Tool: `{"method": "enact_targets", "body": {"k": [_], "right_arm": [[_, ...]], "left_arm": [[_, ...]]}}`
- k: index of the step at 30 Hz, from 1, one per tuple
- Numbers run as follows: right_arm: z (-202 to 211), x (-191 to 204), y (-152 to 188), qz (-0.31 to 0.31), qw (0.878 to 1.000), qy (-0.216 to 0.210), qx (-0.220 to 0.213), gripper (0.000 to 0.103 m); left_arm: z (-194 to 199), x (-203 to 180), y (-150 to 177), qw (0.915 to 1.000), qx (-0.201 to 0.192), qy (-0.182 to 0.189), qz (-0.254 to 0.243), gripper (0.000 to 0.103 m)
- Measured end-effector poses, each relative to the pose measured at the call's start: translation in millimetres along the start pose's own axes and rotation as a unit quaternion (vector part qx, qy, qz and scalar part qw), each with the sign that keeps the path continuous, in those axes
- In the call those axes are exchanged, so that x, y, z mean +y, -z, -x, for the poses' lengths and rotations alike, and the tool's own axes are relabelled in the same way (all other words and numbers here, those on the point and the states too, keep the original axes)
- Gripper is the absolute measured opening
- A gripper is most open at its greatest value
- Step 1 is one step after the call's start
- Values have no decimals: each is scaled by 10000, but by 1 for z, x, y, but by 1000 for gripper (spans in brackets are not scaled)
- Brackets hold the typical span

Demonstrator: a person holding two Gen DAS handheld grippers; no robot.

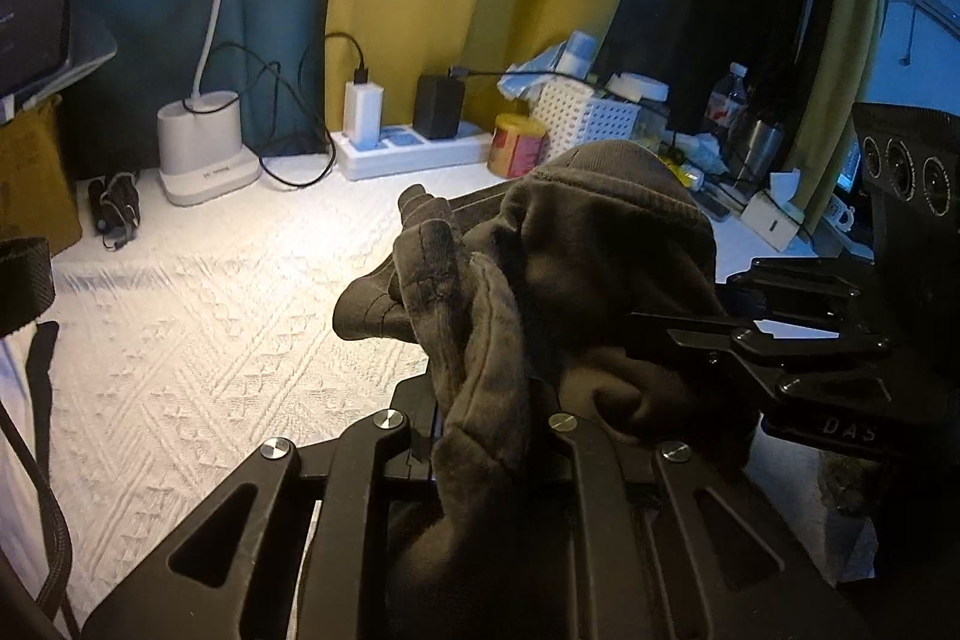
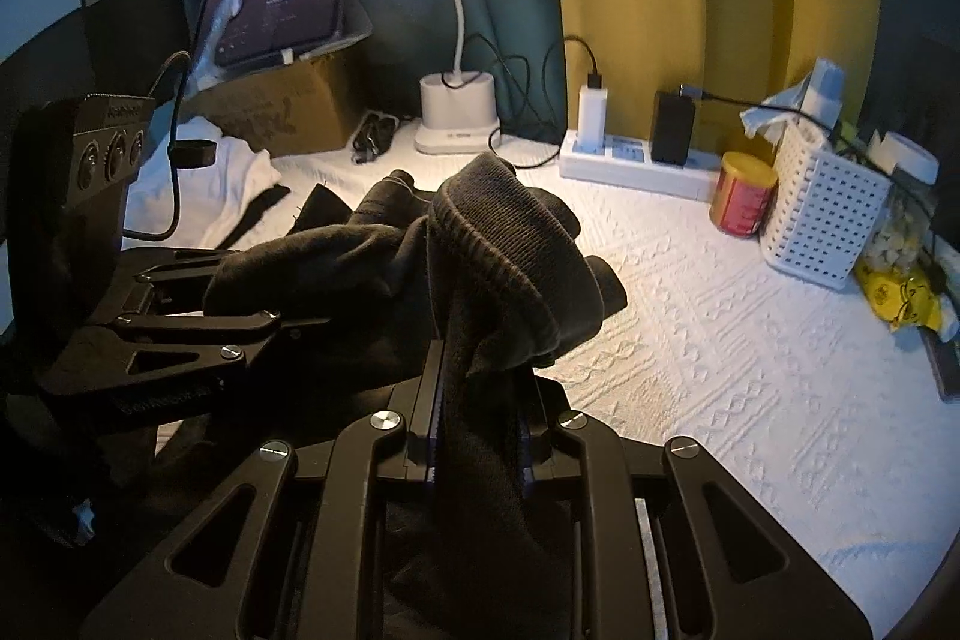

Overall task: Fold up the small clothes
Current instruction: 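Lift the folded brown shirt up off the bedspread with both tools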

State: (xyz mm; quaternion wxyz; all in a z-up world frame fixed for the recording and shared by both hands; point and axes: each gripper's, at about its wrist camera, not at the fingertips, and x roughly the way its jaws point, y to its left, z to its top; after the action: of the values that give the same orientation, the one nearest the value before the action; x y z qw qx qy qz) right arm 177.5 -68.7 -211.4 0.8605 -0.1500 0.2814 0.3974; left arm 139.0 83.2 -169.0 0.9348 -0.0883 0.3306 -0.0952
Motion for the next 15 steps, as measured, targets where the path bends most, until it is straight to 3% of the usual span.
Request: {"method": "enact_targets", "body": {"k": [15], "right_arm": [[62, 24, 1, -21, 9978, 243, -619, 19]], "left_arm": [[52, -19, -3, 9975, -643, 115, -272, 13]]}}
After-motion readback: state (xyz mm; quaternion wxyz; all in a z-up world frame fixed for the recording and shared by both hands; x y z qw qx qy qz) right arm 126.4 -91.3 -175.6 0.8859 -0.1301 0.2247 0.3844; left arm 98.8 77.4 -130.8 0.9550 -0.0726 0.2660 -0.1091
